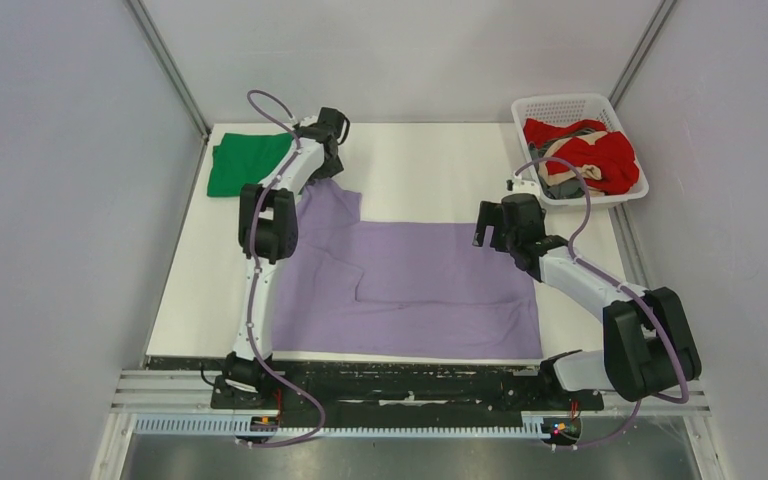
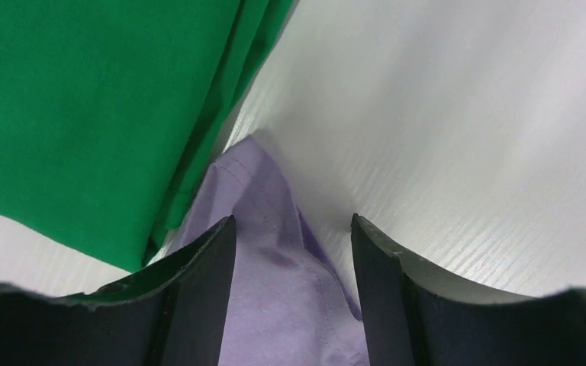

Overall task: Fold and stack the t-shirts
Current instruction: Grab the side of the flattened tshirt furthest away from the robot with both arms

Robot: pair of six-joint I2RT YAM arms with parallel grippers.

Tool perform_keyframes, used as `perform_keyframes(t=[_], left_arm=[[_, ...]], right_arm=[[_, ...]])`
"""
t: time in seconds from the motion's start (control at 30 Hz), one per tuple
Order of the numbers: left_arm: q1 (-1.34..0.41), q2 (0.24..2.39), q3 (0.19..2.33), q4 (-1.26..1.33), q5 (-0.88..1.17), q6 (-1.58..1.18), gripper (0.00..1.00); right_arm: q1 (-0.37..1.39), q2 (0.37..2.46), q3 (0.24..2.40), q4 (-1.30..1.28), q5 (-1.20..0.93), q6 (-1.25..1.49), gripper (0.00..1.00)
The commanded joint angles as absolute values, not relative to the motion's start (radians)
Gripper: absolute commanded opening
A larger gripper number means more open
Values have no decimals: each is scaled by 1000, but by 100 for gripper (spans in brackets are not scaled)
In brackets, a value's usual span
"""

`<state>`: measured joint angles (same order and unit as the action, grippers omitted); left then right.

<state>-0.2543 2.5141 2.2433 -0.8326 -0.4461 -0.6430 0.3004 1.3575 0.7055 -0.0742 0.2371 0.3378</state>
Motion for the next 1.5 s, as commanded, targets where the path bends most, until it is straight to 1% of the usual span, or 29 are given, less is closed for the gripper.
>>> perform_keyframes(t=[0.0,0.07,0.2,0.27,0.37,0.47,0.6,0.7,0.8,0.9,0.97,1.07,1.23,1.47], left_arm=[[-253,2543,2276,-831,-449,-684,59],[-253,2535,2265,-851,-446,-691,53],[-253,2485,2179,-863,-461,-711,45],[-253,2466,2145,-863,-466,-713,39],[-253,2451,2113,-862,-452,-719,23],[-253,2446,2116,-863,-435,-715,2],[-255,2395,2107,-861,-432,-705,2],[-265,2322,2057,-851,-455,-694,2],[-279,2222,1938,-774,-460,-675,2],[-290,2124,1821,-709,-453,-674,2],[-297,2073,1742,-668,-449,-670,2],[-306,2014,1667,-632,-449,-668,2],[-316,1971,1618,-622,-454,-663,2],[-324,1921,1560,-622,-476,-664,2]], right_arm=[[295,1356,739,-43,255,320,98],[294,1356,739,-43,260,319,98],[294,1362,745,-46,279,319,98],[293,1365,751,-53,297,319,98],[292,1371,761,-63,343,319,98],[288,1399,783,-55,383,316,98],[268,1501,857,-75,418,341,98],[241,1584,915,-68,450,361,95],[223,1670,972,-15,490,354,90],[222,1770,1068,-74,509,341,85],[222,1813,1089,-95,514,338,84],[222,1843,1093,-94,550,339,83],[222,1879,1086,-103,543,353,81],[222,1820,997,-108,517,386,67]])
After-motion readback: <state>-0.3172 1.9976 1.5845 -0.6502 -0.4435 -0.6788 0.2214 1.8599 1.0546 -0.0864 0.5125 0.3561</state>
